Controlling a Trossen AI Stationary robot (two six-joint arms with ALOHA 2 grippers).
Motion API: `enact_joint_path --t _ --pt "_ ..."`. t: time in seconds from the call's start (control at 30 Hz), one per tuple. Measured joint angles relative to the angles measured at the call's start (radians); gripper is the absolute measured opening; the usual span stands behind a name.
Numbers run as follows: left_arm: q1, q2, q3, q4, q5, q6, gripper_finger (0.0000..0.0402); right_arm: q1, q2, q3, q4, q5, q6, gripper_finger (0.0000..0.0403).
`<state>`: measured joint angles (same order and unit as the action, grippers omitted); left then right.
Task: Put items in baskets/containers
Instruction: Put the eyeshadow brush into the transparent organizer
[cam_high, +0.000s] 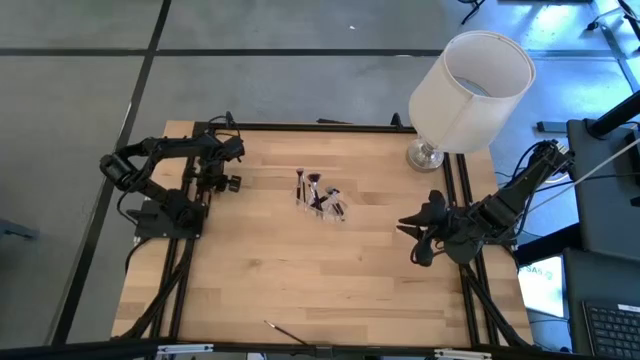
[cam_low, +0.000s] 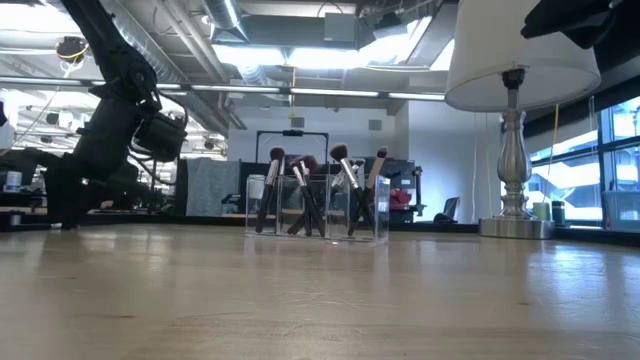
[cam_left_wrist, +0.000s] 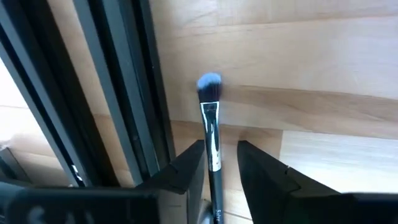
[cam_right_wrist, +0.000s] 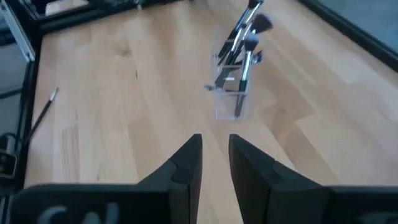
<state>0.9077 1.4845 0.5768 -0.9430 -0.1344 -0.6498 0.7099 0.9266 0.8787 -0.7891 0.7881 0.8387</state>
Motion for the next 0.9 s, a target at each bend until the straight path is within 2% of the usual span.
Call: enact_joint_path --t 0.23,0.47,0.63,0.77,0.9 --pt "-0.031 0.001 0.009 0.003 0.05 0.025 0.0057 0.001 0.01 0.0 -0.009 -0.025 -0.005 0.0079" --pt "-0.142 -0.022 0.015 0.002 0.02 -0.018 0.0017 0.001 0.01 0.0 -0.009 -0.026 -0.005 0.0079" --pt "-0.227 -0.038 0.015 -0.022 -0.022 -0.11 0.0025 0.001 0.01 0.0 -0.009 -0.052 -0.005 0.0079" --pt "-0.295 -0.088 0.013 -0.044 0.076 -0.15 0.004 0.001 0.009 0.0 -0.008 -0.058 -0.005 0.0079" --pt "-0.369 -0.172 0.021 -0.034 0.093 -0.199 0.0038 0.001 0.009 0.0 -0.008 -0.057 -0.009 0.0079"
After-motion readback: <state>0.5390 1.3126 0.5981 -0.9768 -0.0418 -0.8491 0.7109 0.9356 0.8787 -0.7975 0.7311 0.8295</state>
